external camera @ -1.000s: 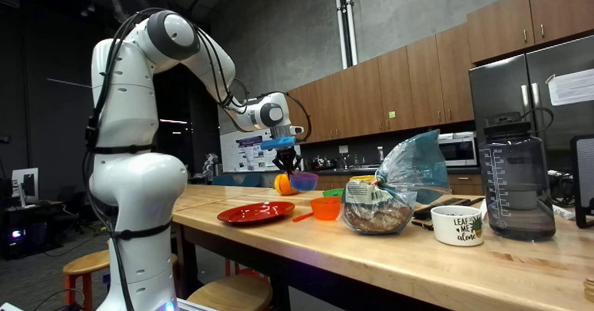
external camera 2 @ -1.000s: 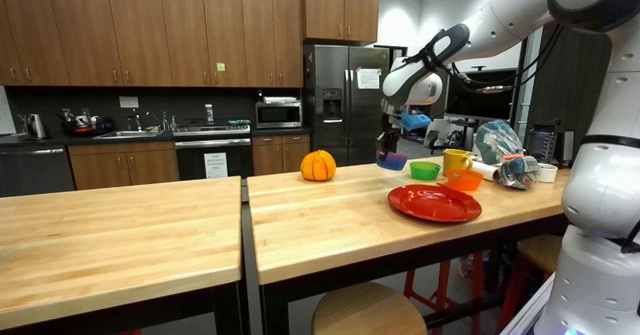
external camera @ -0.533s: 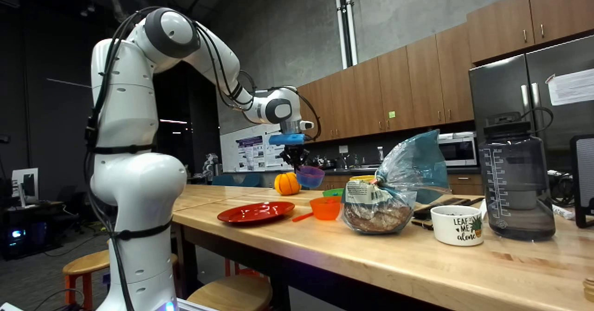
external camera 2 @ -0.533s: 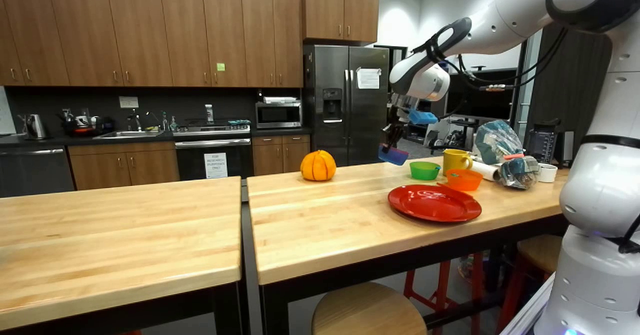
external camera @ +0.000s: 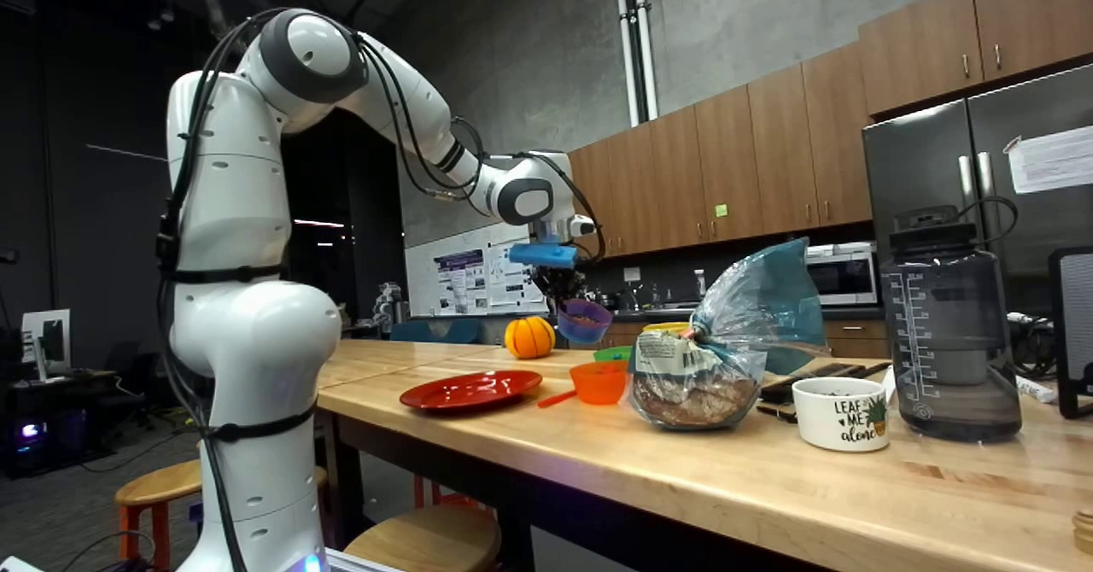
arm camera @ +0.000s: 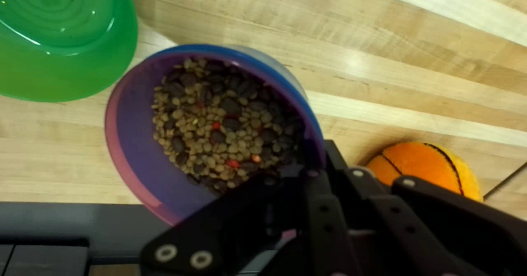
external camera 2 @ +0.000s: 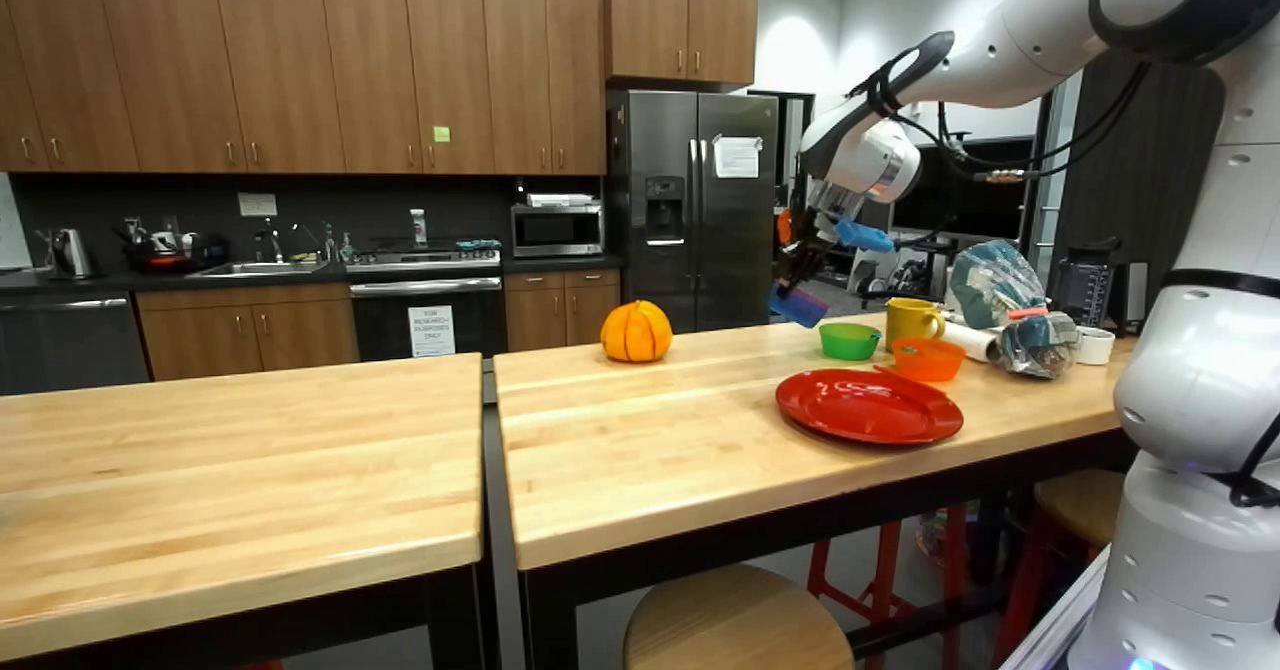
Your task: Pour the contents of the purple bowl into the green bowl
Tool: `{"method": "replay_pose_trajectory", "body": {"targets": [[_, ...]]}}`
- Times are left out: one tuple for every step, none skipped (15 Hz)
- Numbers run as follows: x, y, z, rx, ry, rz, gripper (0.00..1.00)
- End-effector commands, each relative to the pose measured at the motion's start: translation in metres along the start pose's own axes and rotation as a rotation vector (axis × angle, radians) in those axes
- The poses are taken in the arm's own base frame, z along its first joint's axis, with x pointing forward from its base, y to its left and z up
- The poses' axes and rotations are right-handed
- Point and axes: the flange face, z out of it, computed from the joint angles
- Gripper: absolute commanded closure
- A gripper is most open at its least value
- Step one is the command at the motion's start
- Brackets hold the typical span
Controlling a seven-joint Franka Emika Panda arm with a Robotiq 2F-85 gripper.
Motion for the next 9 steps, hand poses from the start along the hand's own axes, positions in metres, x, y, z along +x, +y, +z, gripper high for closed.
{"method": "replay_pose_trajectory", "body": {"targets": [[-0.009, 0.018, -0.018, 0.04, 0.066, 0.034, 0.98], [-0.011, 0.025, -0.02, 0.056, 0.079, 0.051, 0.98], [-0.014, 0.031, -0.021, 0.069, 0.091, 0.069, 0.98], [-0.016, 0.036, -0.021, 0.087, 0.106, 0.088, 0.98], [-0.018, 0.042, -0.022, 0.105, 0.122, 0.107, 0.98], [-0.021, 0.047, -0.023, 0.128, 0.142, 0.126, 0.98], [-0.023, 0.051, -0.025, 0.15, 0.163, 0.144, 0.98], [-0.026, 0.055, -0.026, 0.171, 0.185, 0.16, 0.98], [-0.029, 0.059, -0.027, 0.187, 0.202, 0.174, 0.98]]}}
